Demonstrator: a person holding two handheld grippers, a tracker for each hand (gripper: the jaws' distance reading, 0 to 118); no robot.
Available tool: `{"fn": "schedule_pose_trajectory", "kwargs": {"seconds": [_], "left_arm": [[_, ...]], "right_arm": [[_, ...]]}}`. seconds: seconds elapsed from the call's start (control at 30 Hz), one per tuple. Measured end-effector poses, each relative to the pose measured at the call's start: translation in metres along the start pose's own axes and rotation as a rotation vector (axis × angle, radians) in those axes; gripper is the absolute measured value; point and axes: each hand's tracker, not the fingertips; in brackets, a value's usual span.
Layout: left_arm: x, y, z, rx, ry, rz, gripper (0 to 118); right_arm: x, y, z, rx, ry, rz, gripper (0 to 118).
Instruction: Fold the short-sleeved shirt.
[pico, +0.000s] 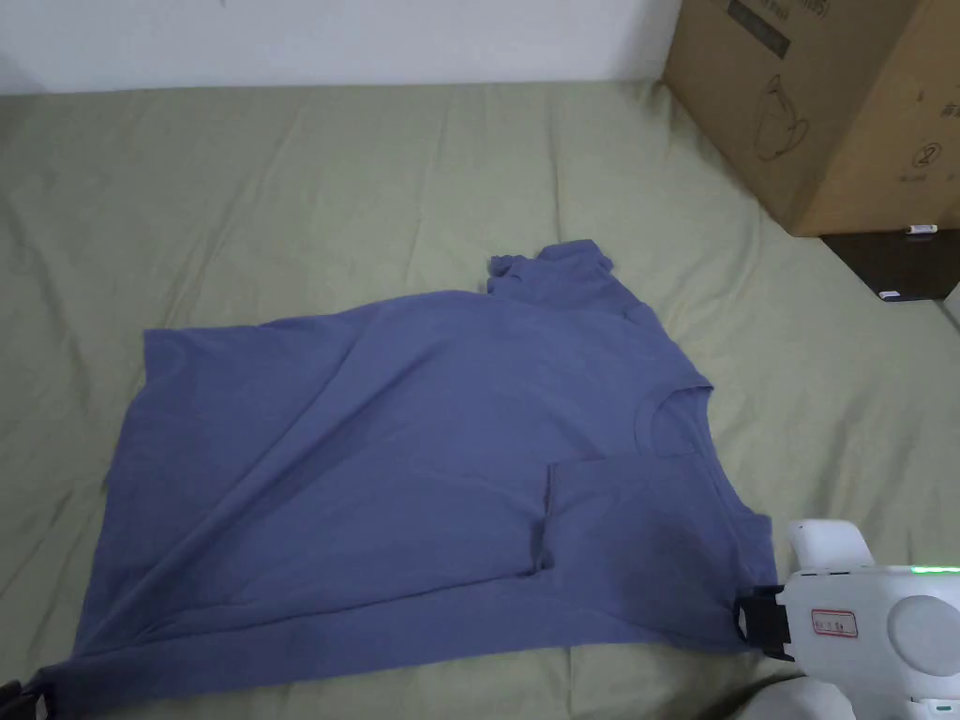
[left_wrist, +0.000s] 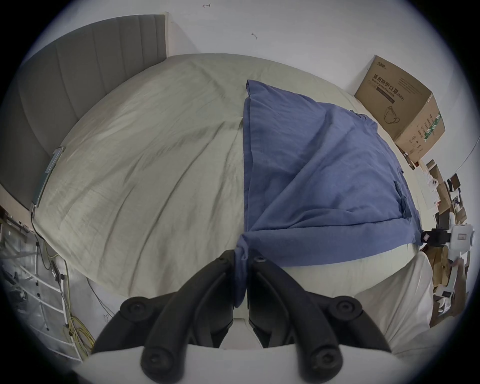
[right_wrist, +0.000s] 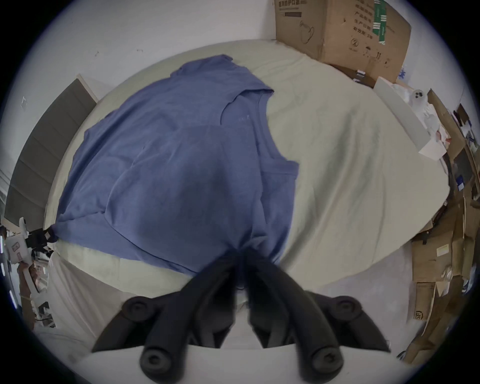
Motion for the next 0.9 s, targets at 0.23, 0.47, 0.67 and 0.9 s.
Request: {"fn": "schedule_pose_trajectory", "kwargs": {"seconds": [0.23, 0.47, 0.67, 0.9], "left_arm": [[0.004, 0.002, 0.007, 0.008, 0.005, -0.010, 8], [0.010, 0.023, 0.024, 0.051, -0.006, -0.032, 8], [0.014, 0.075, 0.018, 0.105, -0.014, -0.041, 8], [0.018, 0.138, -0.038, 0.103, -0.012, -0.010, 9]], "right_arm": [[0.006, -0.001, 0.010, 0.001, 0.019, -0.015, 1], [0.014, 0.030, 0.035, 0.113, 0.061, -0.098, 1], [0.012, 0.103, 0.043, 0.200, 0.094, -0.150, 1], [0.006, 0.171, -0.009, 0.155, 0.061, -0.195, 1]]}}
